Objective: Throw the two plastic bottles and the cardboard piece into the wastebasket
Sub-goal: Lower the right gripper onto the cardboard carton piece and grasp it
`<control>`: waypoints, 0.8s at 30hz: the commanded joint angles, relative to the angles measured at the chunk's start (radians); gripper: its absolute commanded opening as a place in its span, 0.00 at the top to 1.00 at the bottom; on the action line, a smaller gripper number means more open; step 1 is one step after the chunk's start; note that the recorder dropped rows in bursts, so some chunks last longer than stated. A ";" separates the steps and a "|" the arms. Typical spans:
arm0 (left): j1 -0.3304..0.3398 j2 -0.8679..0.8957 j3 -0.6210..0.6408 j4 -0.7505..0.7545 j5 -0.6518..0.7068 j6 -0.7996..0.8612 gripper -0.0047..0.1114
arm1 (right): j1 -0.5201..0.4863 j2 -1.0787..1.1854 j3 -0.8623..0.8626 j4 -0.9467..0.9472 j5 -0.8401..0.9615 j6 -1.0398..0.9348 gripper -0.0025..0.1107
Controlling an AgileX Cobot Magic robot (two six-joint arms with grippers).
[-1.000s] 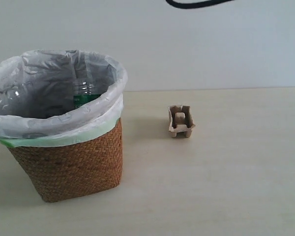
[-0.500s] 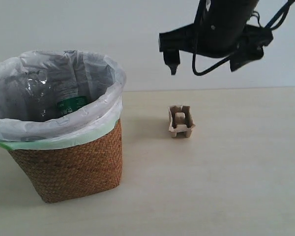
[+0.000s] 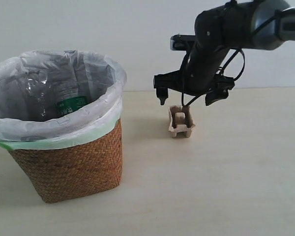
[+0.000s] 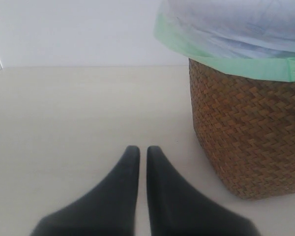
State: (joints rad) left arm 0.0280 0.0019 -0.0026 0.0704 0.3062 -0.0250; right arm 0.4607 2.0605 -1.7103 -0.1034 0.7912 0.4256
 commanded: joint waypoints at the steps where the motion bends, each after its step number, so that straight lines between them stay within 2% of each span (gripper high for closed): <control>1: -0.006 -0.002 0.003 -0.007 0.000 0.000 0.92 | -0.012 0.100 -0.092 0.014 -0.015 -0.073 0.08; 10: -0.006 -0.002 0.003 -0.007 0.000 0.000 0.92 | -0.046 0.267 -0.229 0.016 -0.002 -0.070 0.08; 18: -0.006 -0.002 0.003 -0.007 0.000 0.000 0.92 | -0.061 0.322 -0.231 0.018 -0.022 -0.146 0.09; 19: -0.006 -0.002 0.003 -0.007 0.000 0.000 0.92 | -0.061 0.324 -0.231 0.018 -0.024 -0.146 0.11; 20: -0.006 -0.002 0.003 -0.007 0.000 0.000 0.92 | -0.061 0.324 -0.231 0.016 -0.028 -0.146 0.17; 21: -0.006 -0.002 0.003 -0.007 0.000 0.000 0.92 | -0.061 0.322 -0.231 0.016 -0.040 -0.150 0.34; 22: -0.006 -0.002 0.003 -0.007 0.000 0.000 0.92 | -0.061 0.322 -0.231 0.016 -0.045 -0.150 0.43; 23: -0.006 -0.002 0.003 -0.007 0.000 0.000 0.92 | -0.061 0.322 -0.231 0.012 -0.051 -0.150 0.65; 24: -0.006 -0.002 0.003 -0.007 0.000 0.000 0.92 | -0.061 0.322 -0.231 0.010 -0.051 -0.150 0.76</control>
State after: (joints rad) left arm 0.0280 0.0019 -0.0026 0.0704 0.3062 -0.0250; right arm 0.4051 2.3865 -1.9321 -0.0802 0.7554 0.2874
